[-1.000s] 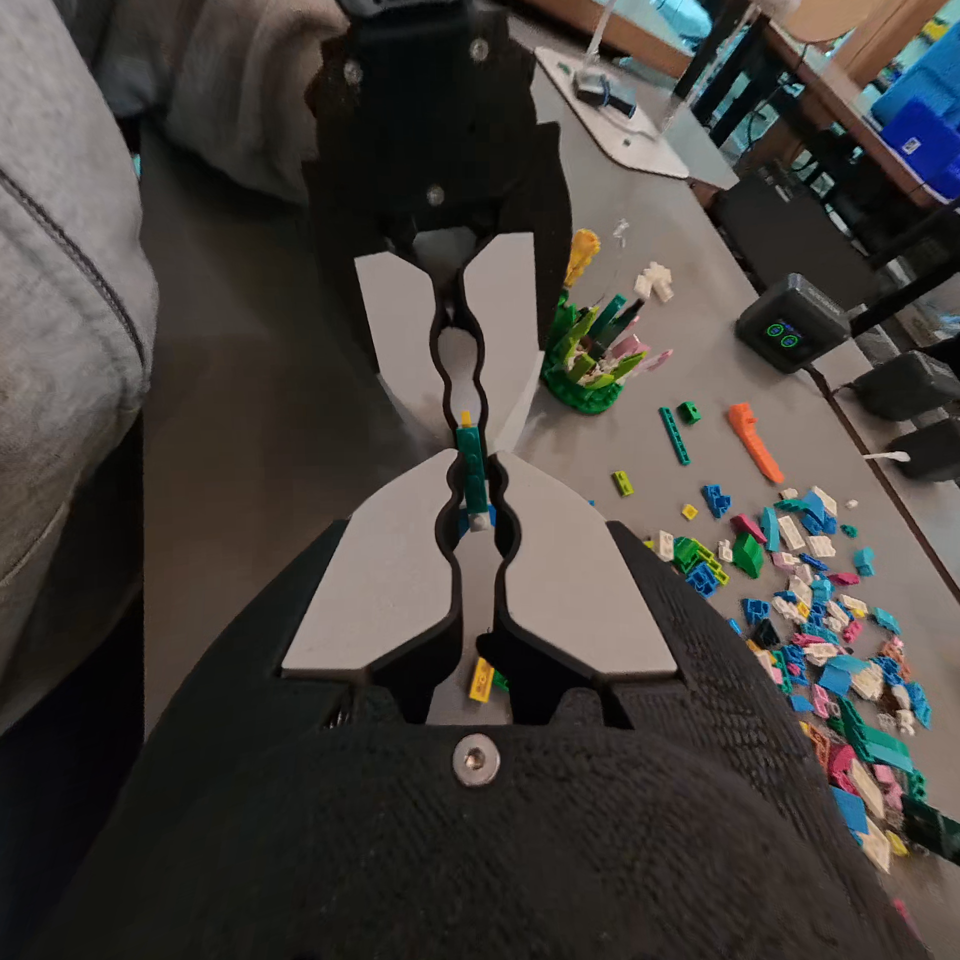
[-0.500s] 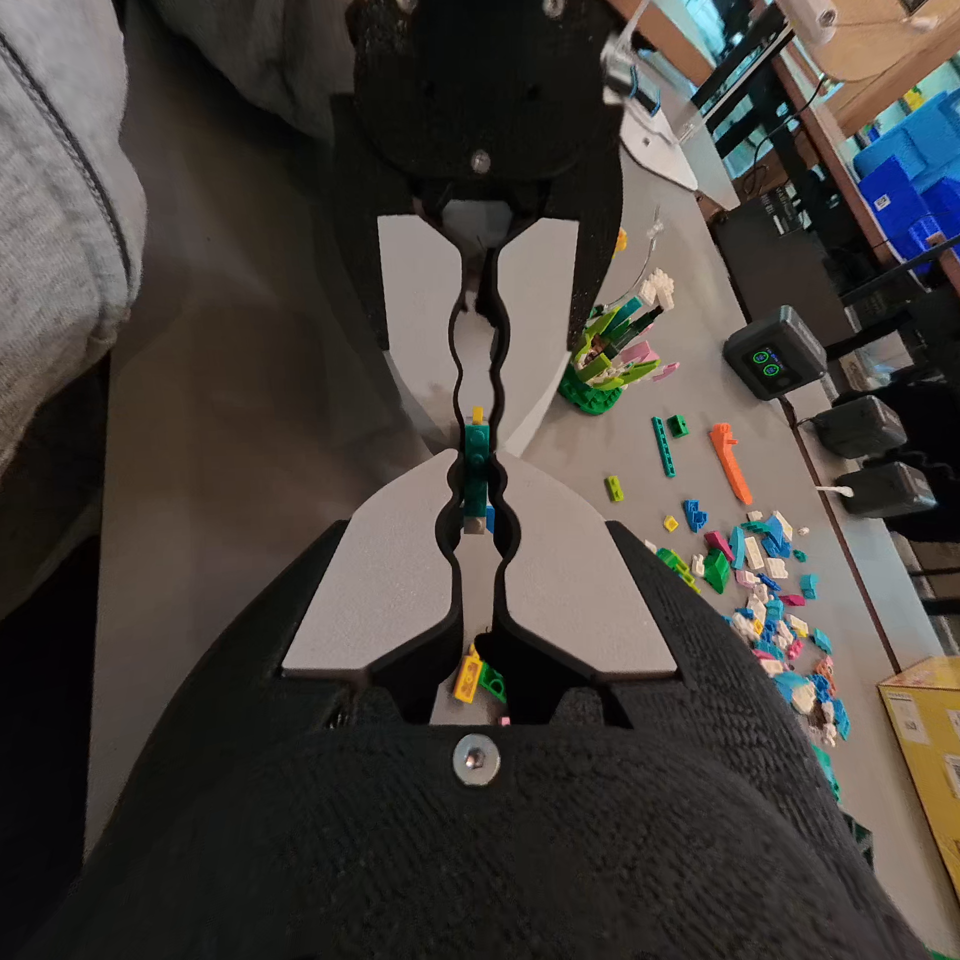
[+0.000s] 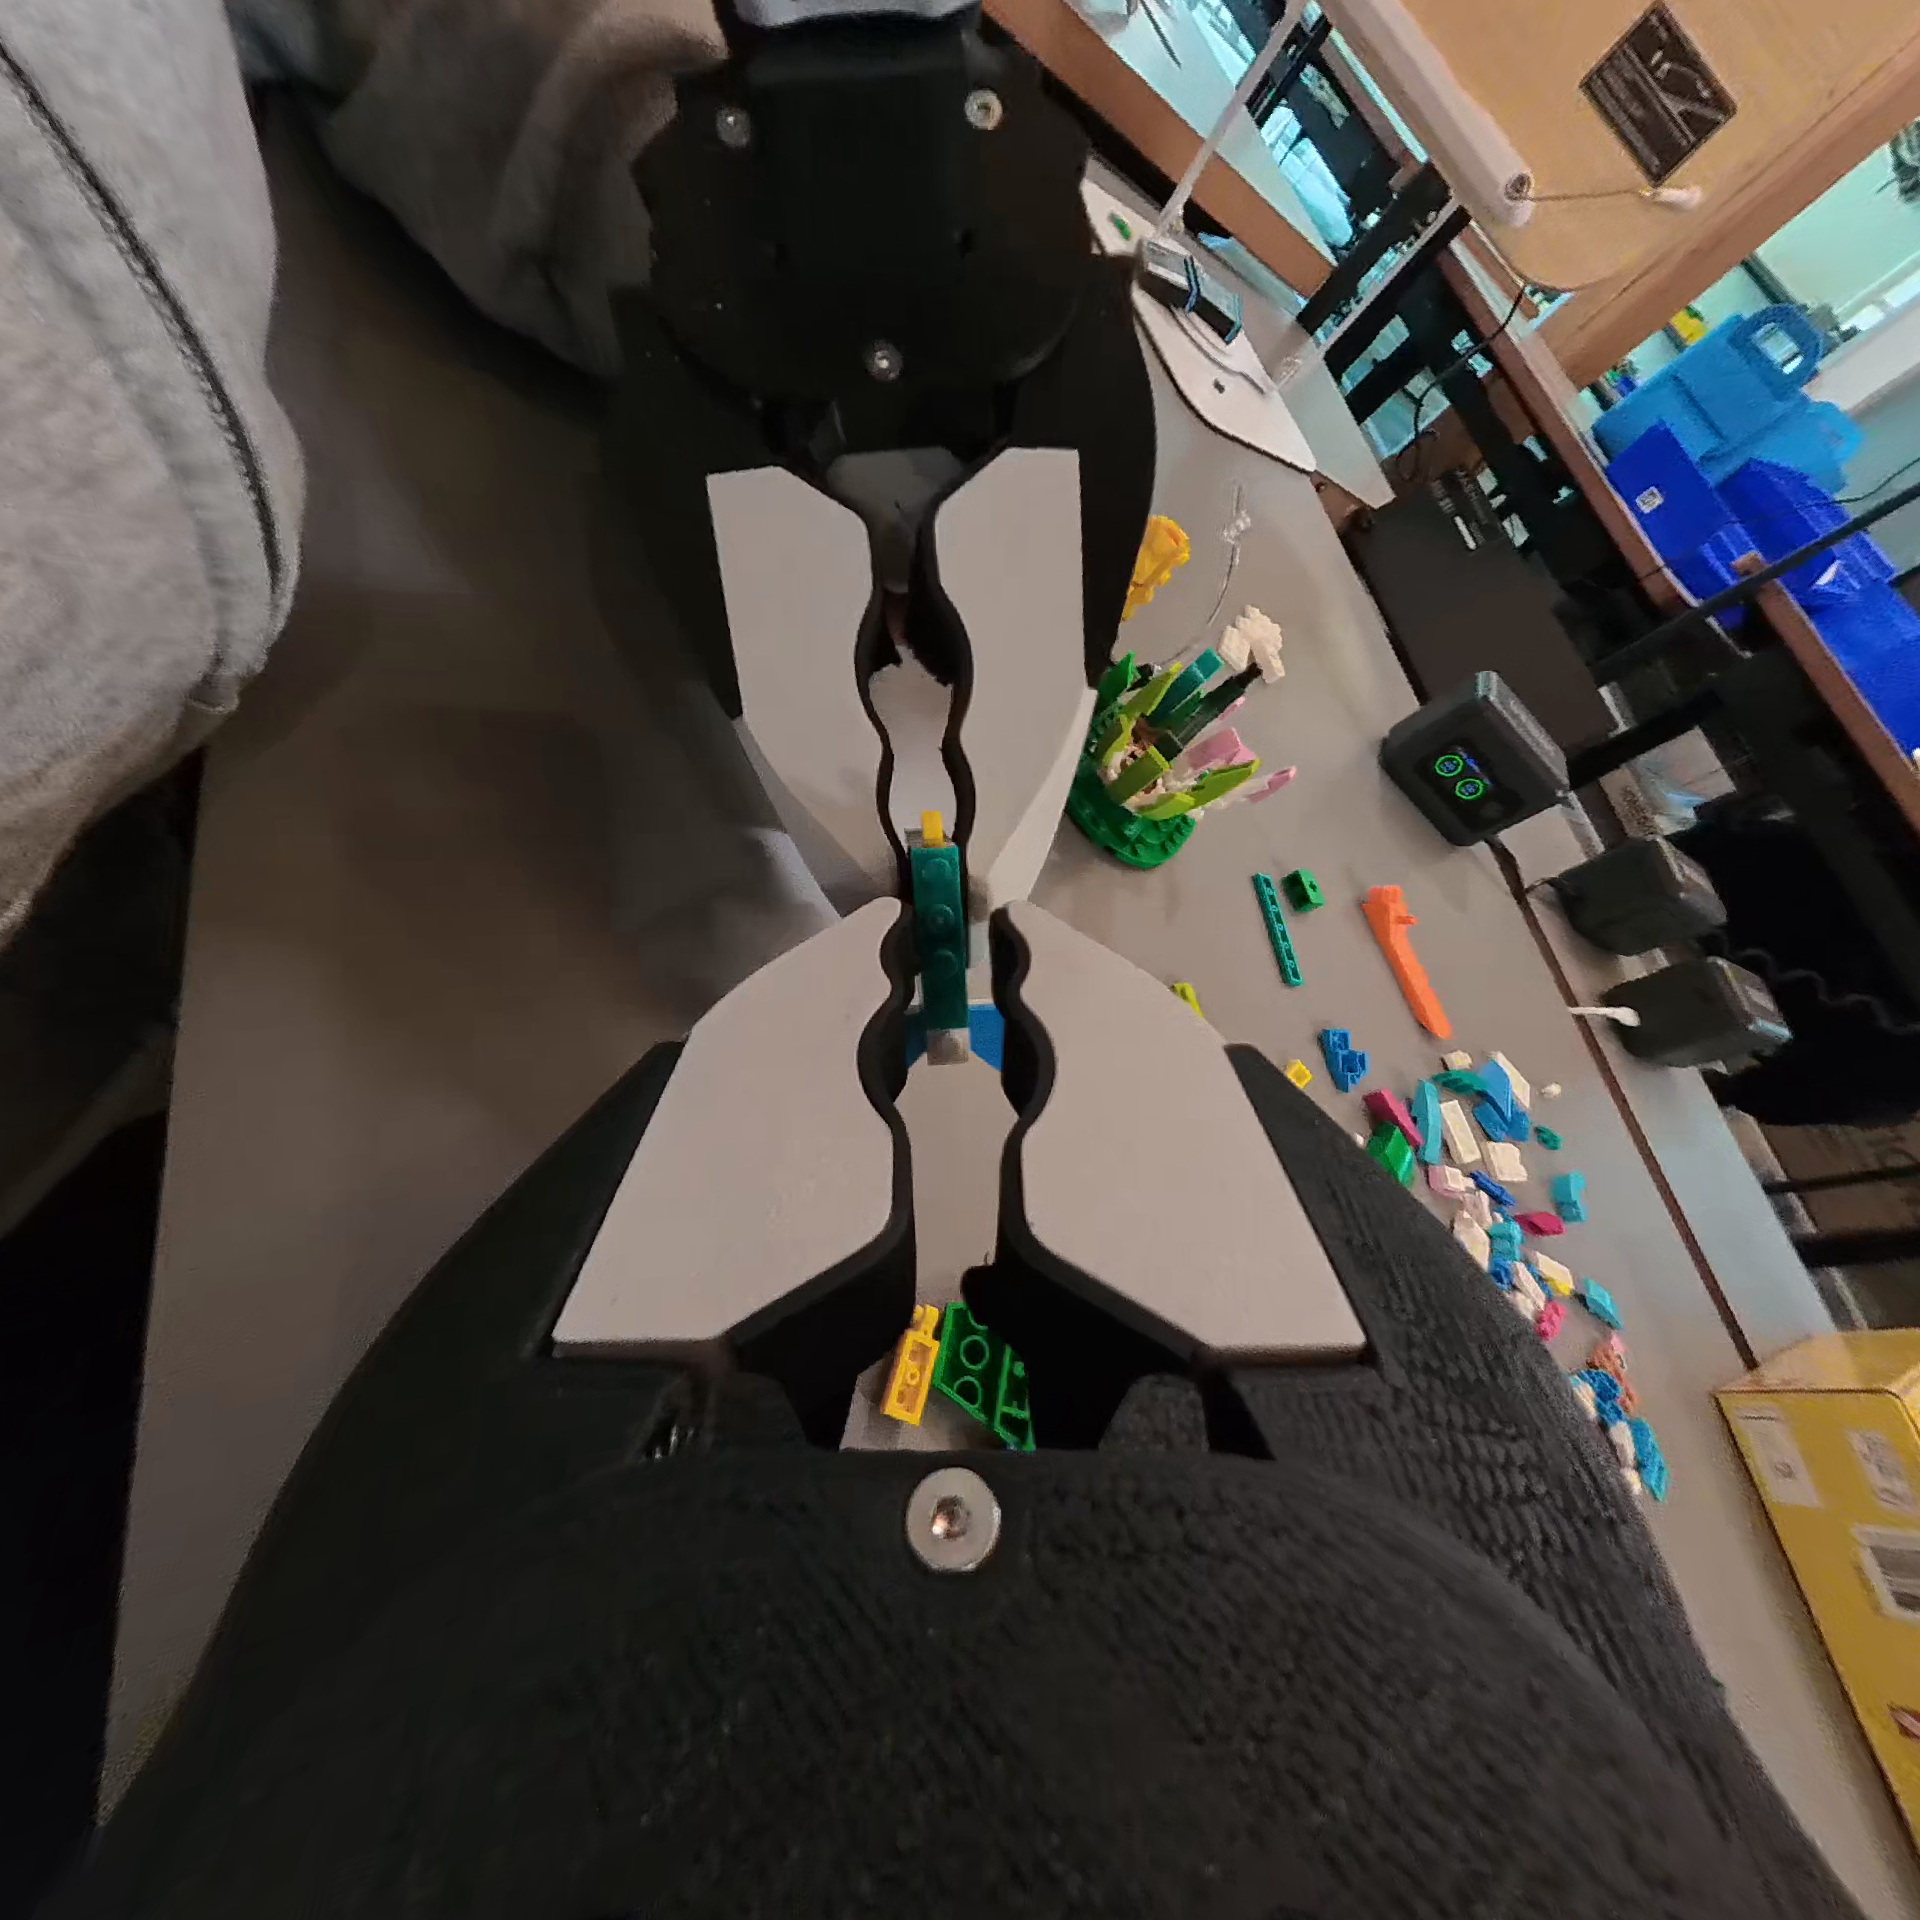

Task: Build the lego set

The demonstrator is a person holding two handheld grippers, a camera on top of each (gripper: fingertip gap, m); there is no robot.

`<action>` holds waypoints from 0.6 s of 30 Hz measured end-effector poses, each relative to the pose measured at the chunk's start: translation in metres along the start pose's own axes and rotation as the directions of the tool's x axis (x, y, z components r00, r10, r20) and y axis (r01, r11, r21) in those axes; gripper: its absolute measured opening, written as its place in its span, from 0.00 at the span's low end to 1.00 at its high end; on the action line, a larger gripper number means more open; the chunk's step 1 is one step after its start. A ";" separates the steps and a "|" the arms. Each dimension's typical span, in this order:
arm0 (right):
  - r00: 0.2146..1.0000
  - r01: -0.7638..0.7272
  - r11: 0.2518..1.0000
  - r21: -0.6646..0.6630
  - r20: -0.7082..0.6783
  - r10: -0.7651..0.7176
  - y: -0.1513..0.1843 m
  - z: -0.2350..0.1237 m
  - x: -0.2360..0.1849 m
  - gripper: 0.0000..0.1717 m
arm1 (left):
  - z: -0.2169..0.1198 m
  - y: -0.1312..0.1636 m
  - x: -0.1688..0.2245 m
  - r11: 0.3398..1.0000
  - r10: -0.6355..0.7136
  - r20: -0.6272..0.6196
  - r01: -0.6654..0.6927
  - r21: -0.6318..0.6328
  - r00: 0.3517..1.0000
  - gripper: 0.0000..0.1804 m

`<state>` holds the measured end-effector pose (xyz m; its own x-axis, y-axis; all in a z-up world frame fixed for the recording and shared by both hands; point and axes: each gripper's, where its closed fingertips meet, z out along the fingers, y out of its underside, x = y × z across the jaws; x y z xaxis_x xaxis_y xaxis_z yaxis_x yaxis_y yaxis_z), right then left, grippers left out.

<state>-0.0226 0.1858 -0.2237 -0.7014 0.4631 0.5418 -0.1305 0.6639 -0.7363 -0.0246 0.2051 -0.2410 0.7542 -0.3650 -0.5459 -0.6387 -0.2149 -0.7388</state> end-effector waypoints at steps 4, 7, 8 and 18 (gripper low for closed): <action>0.999 0.051 0.998 -0.028 0.015 -0.051 0.001 0.002 -0.006 0.04 | 0.001 0.004 0.003 0.999 0.016 -0.025 -0.016 -0.032 1.000 0.05; 0.997 0.077 0.997 -0.028 -0.001 -0.077 0.001 0.002 -0.005 0.04 | 0.000 0.004 0.004 0.999 -0.020 -0.049 0.018 -0.048 0.999 0.05; 0.996 0.091 0.995 -0.031 -0.008 -0.092 0.000 0.002 -0.005 0.04 | 0.000 0.005 0.004 0.998 -0.034 -0.058 0.031 -0.052 0.998 0.05; 0.990 0.142 0.989 -0.032 -0.015 -0.142 -0.004 0.001 -0.006 0.04 | 0.000 0.007 0.005 0.998 -0.029 -0.070 0.025 -0.058 0.997 0.05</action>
<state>-0.0184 0.1793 -0.2243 -0.6650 0.3727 0.6472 -0.2065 0.7411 -0.6389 -0.0254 0.2022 -0.2491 0.7600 -0.4208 -0.4954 -0.6274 -0.2757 -0.7283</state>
